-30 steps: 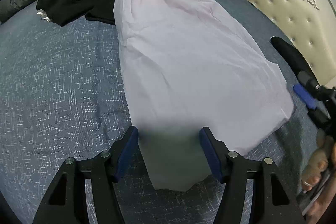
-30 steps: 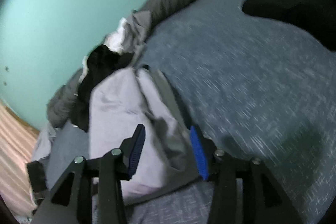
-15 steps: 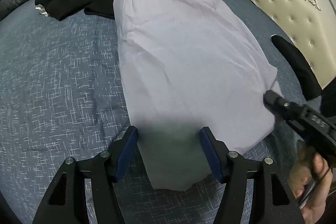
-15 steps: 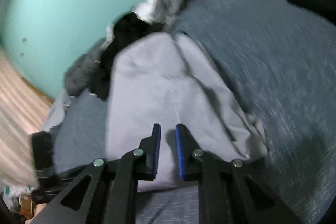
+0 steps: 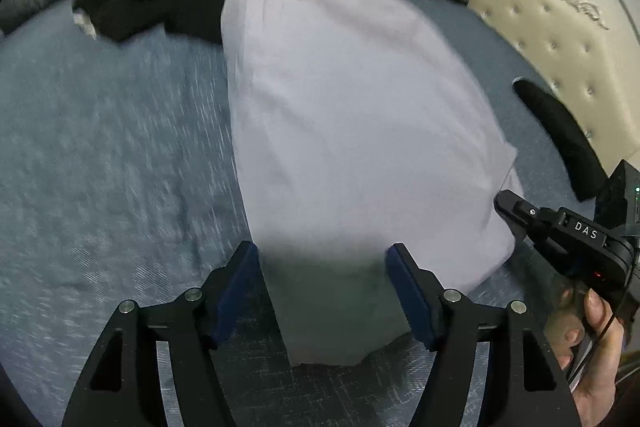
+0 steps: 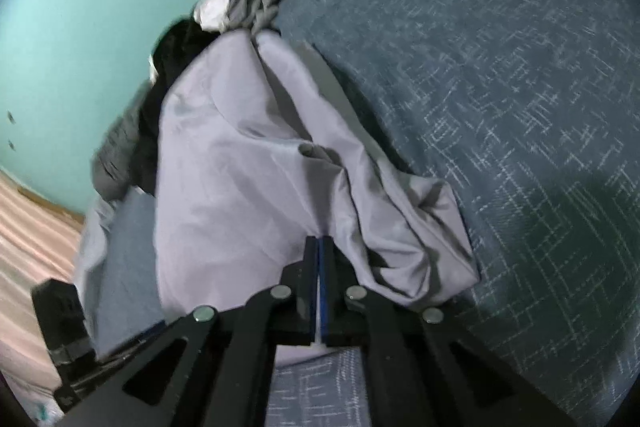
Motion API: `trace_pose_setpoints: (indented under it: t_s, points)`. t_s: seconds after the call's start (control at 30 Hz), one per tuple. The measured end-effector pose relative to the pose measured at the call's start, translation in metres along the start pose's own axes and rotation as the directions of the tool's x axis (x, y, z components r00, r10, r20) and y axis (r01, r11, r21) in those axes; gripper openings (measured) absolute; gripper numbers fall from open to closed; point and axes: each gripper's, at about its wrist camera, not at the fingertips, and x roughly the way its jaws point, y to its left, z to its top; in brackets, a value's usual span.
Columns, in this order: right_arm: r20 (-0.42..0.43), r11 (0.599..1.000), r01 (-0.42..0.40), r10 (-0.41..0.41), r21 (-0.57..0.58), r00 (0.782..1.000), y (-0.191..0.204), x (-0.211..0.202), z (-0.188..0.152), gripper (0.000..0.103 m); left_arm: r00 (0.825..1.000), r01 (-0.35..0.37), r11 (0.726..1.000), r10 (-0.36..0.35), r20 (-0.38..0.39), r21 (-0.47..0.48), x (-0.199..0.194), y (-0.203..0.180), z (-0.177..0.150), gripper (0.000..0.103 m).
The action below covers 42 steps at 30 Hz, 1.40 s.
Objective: Fold clothes
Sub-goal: 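Fold the other side edge inward with the right tool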
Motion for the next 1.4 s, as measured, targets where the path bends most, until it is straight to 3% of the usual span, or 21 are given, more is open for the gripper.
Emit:
trace_pose_setpoints:
  t_s: [0.1,0.2,0.3,0.47,0.57,0.7,0.87,1.03,1.2,1.4]
  points:
    - [0.076,1.000,-0.026,0.027,-0.015,0.997,0.006,-0.024,0.006,0.002,0.999,0.006,1.000,-0.006,0.044,0.021,-0.015,-0.002,0.007,0.071]
    - [0.126,0.996,-0.055,0.063,-0.063,0.990,0.020,-0.040,0.007,0.002,1.000,-0.002,0.998,0.000,0.024,0.065,-0.013,-0.008,0.002,0.070]
    - [0.104,0.987,-0.086,0.100,-0.135,0.990,0.038,-0.038,0.006,0.002,1.000,-0.010,0.994,0.012,-0.021,0.106,0.001,-0.011,-0.007,0.065]
    - [-0.001,0.987,0.029,-0.030,-0.159,1.000,0.035,-0.013,-0.002,0.002,0.998,-0.014,0.995,0.019,-0.054,0.103,0.017,-0.006,-0.018,0.062]
    - [-0.055,0.989,0.081,-0.089,-0.125,0.995,0.025,0.002,-0.004,0.000,0.998,-0.022,0.993,0.030,-0.063,0.118,0.017,-0.011,-0.023,0.062]
    - [-0.092,0.976,0.138,-0.155,-0.167,0.984,0.026,0.019,-0.007,0.000,0.996,-0.023,0.993,0.032,-0.079,0.115,0.021,-0.016,-0.022,0.062]
    - [-0.096,0.985,0.124,-0.135,-0.118,0.986,0.021,0.022,-0.002,0.000,0.997,0.003,0.996,0.003,-0.077,0.086,0.008,-0.011,-0.011,0.063]
    - [0.039,0.973,0.188,-0.184,-0.135,0.982,0.029,-0.016,0.010,0.000,1.000,0.011,1.000,-0.011,-0.012,0.026,-0.010,0.000,0.018,0.062]
    - [0.005,0.968,0.192,-0.194,-0.162,0.981,0.022,-0.010,0.010,0.000,0.999,0.029,1.000,-0.029,-0.046,-0.001,0.016,0.005,0.040,0.062]
    - [-0.047,0.975,0.185,-0.192,-0.122,0.980,0.001,0.010,0.011,0.000,0.996,0.019,1.000,-0.019,-0.082,-0.001,0.039,0.010,0.035,0.063]
